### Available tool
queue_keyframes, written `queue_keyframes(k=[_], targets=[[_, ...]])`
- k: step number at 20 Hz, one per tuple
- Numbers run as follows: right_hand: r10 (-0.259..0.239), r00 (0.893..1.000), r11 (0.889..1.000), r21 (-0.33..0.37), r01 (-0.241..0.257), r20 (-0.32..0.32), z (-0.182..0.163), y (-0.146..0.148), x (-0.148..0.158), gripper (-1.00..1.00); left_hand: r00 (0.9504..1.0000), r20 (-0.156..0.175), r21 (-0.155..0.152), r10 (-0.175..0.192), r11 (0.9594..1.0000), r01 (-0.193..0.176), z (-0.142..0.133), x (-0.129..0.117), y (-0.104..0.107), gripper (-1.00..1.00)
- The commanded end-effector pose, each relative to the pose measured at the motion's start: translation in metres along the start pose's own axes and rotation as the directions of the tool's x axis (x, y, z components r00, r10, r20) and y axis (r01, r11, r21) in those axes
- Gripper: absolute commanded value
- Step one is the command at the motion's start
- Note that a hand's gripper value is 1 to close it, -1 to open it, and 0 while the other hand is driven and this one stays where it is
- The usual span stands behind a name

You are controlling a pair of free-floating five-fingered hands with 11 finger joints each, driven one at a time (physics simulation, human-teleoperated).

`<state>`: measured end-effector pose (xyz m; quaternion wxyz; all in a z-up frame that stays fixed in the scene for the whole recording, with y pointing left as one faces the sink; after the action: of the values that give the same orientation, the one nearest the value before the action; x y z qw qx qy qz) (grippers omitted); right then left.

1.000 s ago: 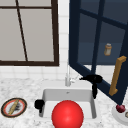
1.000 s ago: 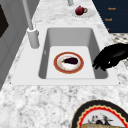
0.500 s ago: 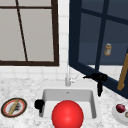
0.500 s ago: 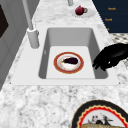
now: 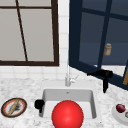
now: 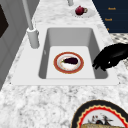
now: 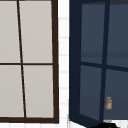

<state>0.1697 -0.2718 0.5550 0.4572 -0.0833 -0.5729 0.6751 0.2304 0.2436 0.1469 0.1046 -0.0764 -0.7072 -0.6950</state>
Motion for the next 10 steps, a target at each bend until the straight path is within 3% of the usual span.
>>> queue_keyframes(k=[1,10], targets=[[-0.010,1.000,1.000,0.002,0.010,0.002,0.003,-0.009,-0.031,-1.00,1.0000,0.000,0.000,0.000,1.0000,0.000,0.000,0.000,0.000,0.00],[-0.015,0.988,1.000,0.013,0.014,0.155,-0.009,-0.039,-0.088,-1.00,1.0000,0.000,0.000,0.000,1.0000,0.000,0.000,0.000,0.000,0.00]])
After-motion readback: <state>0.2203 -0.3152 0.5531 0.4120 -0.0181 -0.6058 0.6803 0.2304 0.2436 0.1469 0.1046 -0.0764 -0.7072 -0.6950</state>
